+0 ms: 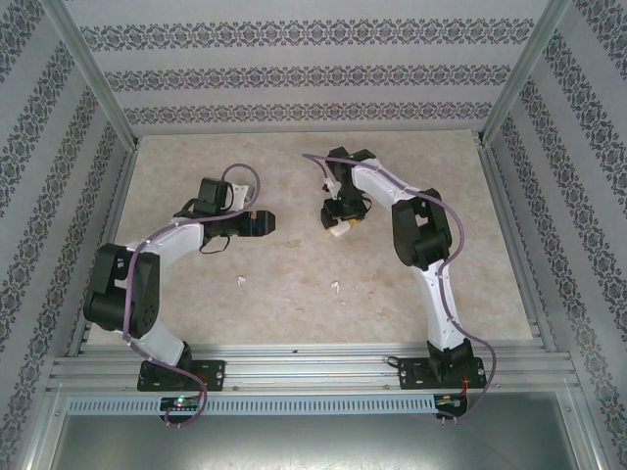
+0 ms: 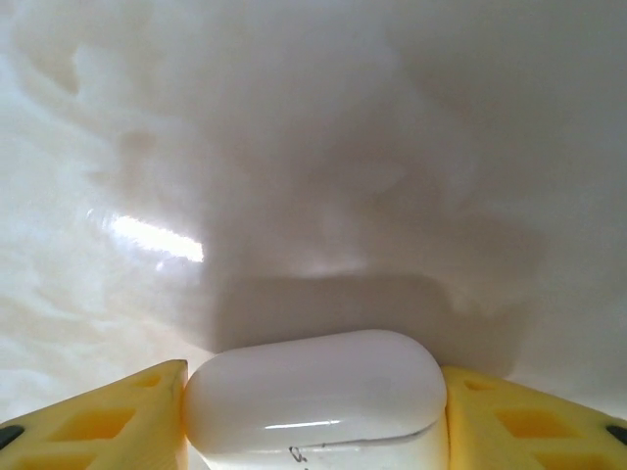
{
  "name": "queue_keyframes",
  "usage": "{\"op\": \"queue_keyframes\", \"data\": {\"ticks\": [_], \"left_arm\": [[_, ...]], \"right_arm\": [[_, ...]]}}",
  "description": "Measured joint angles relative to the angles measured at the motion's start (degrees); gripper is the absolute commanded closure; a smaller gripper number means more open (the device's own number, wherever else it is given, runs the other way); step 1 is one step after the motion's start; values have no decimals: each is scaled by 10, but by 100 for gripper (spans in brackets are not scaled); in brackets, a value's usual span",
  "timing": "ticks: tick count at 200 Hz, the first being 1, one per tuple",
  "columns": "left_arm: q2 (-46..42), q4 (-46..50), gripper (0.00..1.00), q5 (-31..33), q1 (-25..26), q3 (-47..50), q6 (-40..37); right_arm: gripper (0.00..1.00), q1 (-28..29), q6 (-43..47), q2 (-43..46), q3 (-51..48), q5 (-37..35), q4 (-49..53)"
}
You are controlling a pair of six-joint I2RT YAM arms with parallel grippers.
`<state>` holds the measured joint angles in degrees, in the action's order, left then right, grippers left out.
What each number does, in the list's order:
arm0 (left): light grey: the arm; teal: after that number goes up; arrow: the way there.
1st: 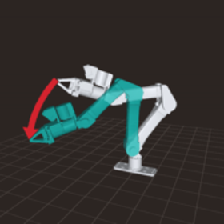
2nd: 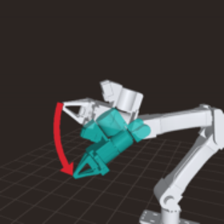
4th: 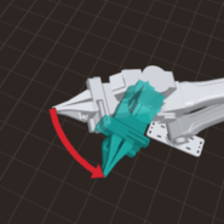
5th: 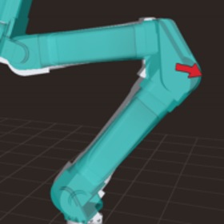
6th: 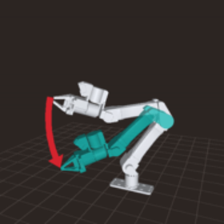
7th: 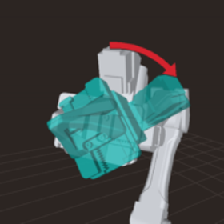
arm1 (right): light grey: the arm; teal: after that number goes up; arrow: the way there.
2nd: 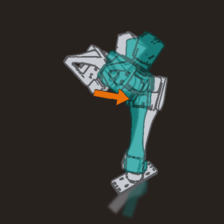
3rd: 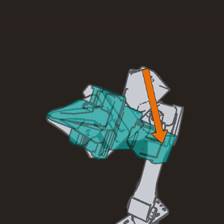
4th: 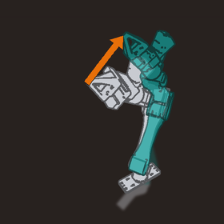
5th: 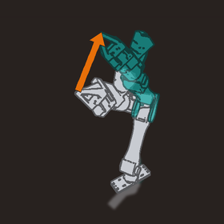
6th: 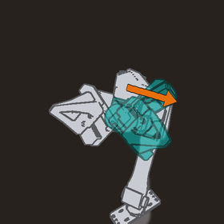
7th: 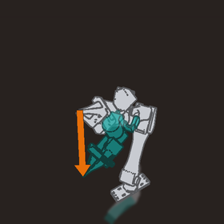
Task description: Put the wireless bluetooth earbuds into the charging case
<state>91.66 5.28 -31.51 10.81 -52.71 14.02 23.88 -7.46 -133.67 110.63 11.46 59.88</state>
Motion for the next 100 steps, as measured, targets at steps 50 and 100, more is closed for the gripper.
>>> {"op": "queue_keyframes", "data": {"ticks": [50, 100], "left_arm": [[-54, -71, 18, 6, 46, 59, 19], [-80, -238, 24, 35, 152, 124, 57]], "right_arm": [[50, -17, -127, 91, -148, 103, -102], [50, -24, -226, 188, -208, 166, -189]]}}
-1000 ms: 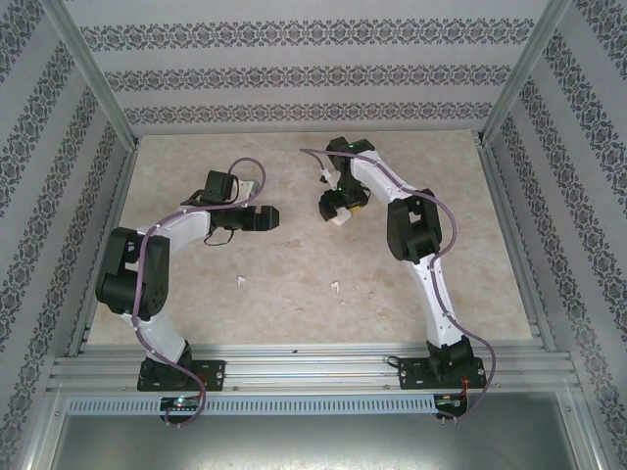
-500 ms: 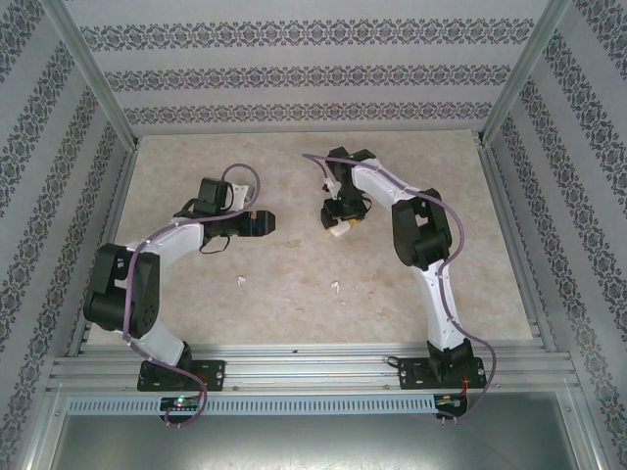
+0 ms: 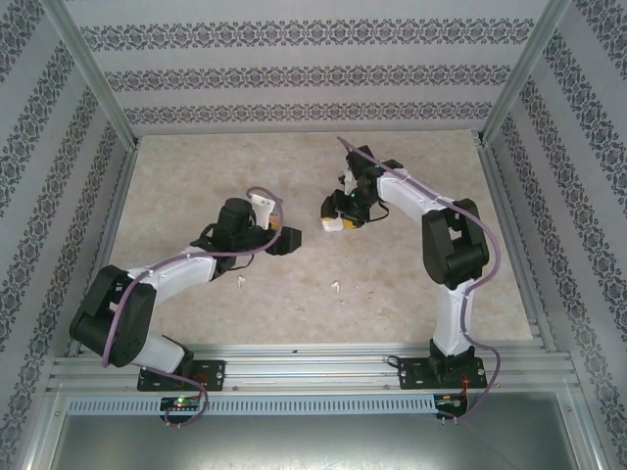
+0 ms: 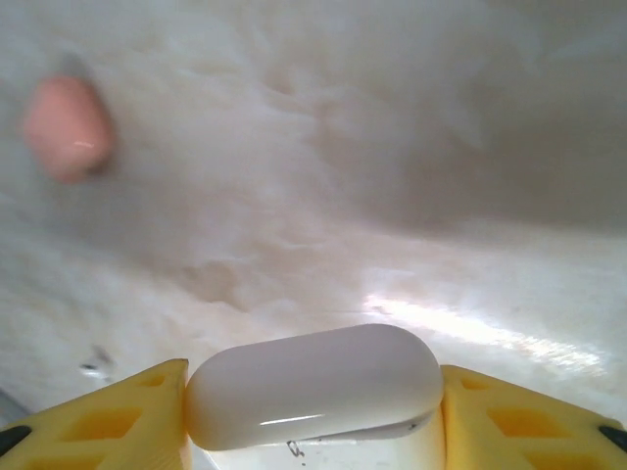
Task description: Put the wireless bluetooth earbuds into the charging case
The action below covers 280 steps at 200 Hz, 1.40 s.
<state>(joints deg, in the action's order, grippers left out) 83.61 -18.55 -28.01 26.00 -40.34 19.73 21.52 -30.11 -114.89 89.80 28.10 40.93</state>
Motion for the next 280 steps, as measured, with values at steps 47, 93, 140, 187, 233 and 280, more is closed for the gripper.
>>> {"op": "queue_keyframes", "data": {"ticks": [47, 93, 140, 187, 233, 280], "left_arm": [[35, -165, 29, 24, 39, 20, 48], [88, -262, 35, 26, 42, 13, 85], [131, -316, 45, 19, 47, -4, 115], [161, -350, 52, 15, 48, -18, 131], [179, -364, 58, 15, 48, -40, 138], [187, -374, 77, 12, 48, -53, 151]], "right_arm": [[50, 1, -49, 69, -15, 29, -48], [50, 1, -73, 91, -39, 40, -64], [50, 4, -86, 105, -52, 48, -71], [51, 5, -90, 120, -52, 59, -74], [51, 5, -90, 124, -59, 59, -78], [50, 8, -90, 128, -61, 58, -80]]}}
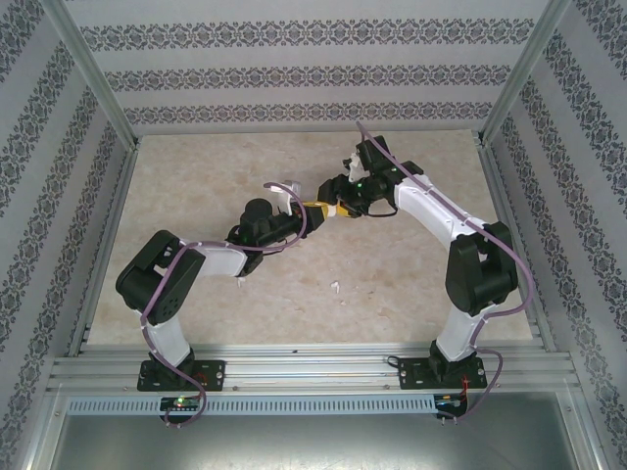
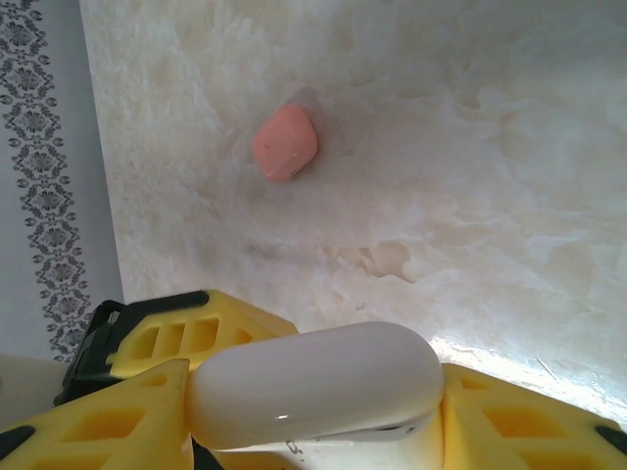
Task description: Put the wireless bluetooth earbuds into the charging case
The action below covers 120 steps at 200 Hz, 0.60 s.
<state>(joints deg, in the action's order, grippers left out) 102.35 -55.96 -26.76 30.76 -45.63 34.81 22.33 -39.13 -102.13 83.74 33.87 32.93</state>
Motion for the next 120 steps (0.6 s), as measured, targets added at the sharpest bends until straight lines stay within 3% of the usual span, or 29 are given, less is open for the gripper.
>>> {"op": "queue_keyframes", "data": {"ticks": [29, 71, 120], "left_arm": [[2, -5, 84, 0, 0, -1, 9], [1, -21, 89, -5, 0, -2, 10], [-33, -29, 89, -27, -13, 1, 13]], "right_arm": [[47, 0, 0, 2, 0, -2, -1], [31, 0, -3, 12, -2, 0, -5], [28, -20, -7, 83, -15, 18, -36]]}}
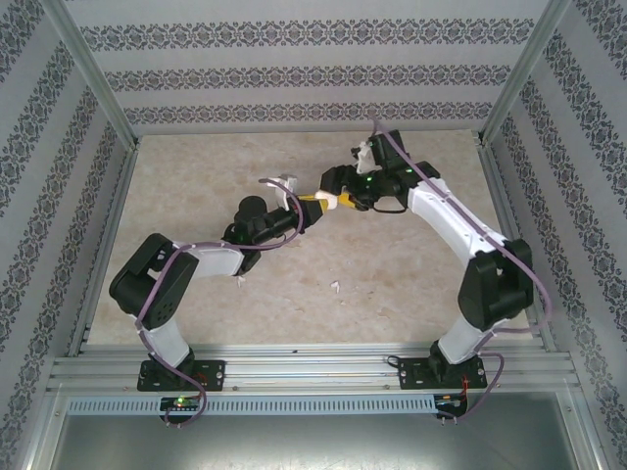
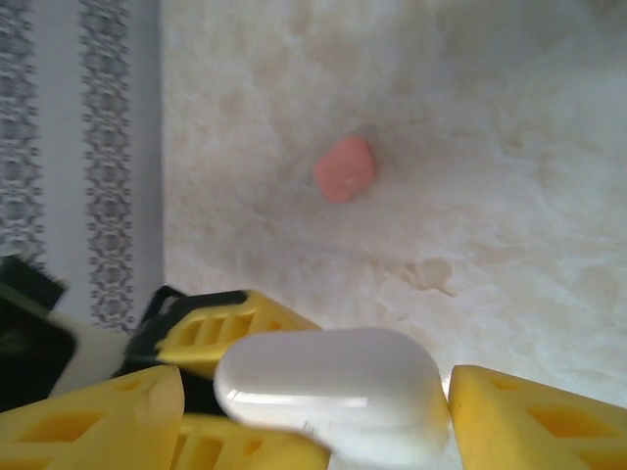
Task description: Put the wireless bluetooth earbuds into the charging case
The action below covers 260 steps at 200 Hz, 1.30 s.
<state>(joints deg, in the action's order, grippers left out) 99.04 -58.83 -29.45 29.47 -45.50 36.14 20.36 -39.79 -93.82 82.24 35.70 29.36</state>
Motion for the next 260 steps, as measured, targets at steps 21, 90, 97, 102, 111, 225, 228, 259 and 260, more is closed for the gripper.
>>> {"op": "queue_keyframes", "data": {"ticks": [21, 90, 97, 102, 111, 225, 228, 259, 260], "left_arm": [[-17, 1, 89, -20, -21, 9, 9], [-144, 80, 89, -129, -68, -2, 26], [-158, 94, 90, -141, -70, -9, 26], [-167, 103, 89, -151, -70, -15, 26], [-182, 118, 90, -166, -70, -26, 26], [-249, 163, 89, -228, -75, -54, 63], [-250, 163, 89, -228, -75, -54, 64], [-253, 167, 90, -233, -75, -54, 66], [-253, 167, 90, -234, -75, -54, 66]], "right_arm": [[28, -17, 1, 55, -7, 20, -40], [40, -45, -6, 142, -108, 127, -223], [40, -45, -5, 142, -113, 139, -236], [39, -43, -4, 143, -116, 147, -243], [37, -42, -2, 144, -116, 159, -254], [59, 24, 46, 159, -97, 223, -315], [58, 24, 46, 158, -97, 223, -317], [40, 34, 42, 156, -97, 233, -330], [39, 35, 41, 156, -97, 233, -330]]}}
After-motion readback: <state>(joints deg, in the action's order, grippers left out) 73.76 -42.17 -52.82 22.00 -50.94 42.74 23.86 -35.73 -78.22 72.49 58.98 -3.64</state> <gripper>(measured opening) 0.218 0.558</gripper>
